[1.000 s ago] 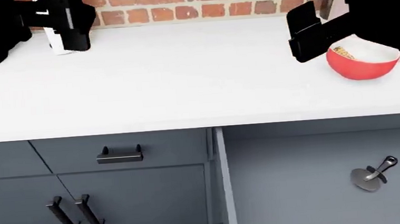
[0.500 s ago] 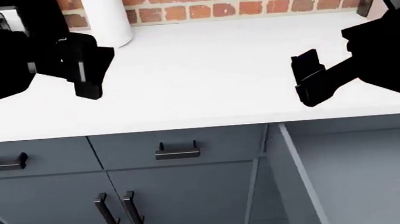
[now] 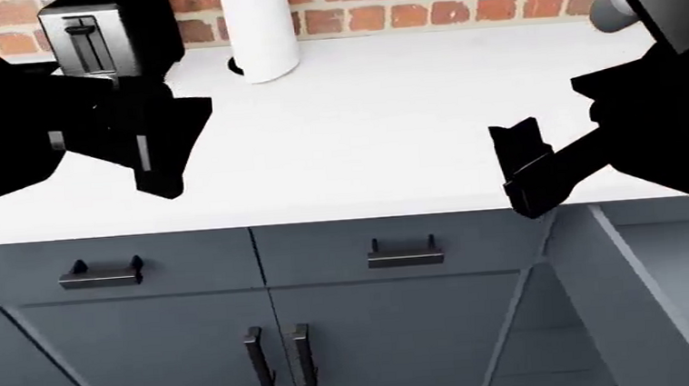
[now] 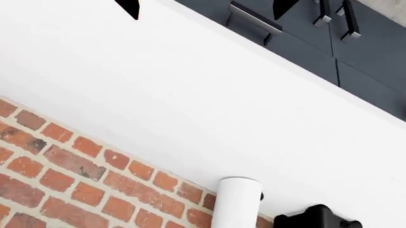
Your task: Place the bar in the bowl and close the drawer.
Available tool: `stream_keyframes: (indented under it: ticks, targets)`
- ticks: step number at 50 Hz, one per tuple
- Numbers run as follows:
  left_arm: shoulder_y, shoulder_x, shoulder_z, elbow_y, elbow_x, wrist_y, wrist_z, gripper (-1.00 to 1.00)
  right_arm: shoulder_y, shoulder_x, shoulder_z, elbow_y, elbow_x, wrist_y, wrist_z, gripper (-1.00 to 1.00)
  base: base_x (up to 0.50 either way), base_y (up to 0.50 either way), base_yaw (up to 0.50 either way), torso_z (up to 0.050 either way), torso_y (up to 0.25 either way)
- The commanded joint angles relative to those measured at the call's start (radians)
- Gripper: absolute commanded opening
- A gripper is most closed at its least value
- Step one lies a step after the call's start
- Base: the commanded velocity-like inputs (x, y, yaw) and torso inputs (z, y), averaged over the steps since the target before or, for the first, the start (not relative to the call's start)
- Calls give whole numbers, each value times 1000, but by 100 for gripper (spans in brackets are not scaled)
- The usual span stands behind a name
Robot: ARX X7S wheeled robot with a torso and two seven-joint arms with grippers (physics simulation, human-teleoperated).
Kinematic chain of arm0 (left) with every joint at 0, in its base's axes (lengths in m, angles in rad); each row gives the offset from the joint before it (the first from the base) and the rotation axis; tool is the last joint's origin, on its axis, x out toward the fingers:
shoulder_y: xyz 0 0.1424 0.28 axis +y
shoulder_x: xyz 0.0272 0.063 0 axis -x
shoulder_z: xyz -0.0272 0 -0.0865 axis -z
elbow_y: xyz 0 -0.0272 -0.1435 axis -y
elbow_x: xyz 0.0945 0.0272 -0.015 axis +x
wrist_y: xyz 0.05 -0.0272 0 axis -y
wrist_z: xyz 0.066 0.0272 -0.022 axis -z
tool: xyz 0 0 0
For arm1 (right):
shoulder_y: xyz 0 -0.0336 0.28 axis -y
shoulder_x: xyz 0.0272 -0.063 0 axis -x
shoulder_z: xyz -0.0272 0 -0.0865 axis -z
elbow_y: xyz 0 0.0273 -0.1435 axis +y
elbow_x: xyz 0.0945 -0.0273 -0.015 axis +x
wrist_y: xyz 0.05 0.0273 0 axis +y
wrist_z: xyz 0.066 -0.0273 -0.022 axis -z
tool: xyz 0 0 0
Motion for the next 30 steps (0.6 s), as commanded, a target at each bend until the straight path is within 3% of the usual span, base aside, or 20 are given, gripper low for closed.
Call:
stream_keyframes:
  ticks: [1,18,30]
  targets:
    - [6,-6,0,15,-2,11,11,100,-12,6,3,-12,6,-10,12,100,1,480,0,0,0]
    - [21,-9,10,26,33,9,23,100,-53,-6,-17,-7,16,-32,60,100,0,54,0,0,0]
    - [28,-11,16,33,49,10,33,100,-91,6,-4,-19,-38,-69,0,100,0,0,-19,0,0]
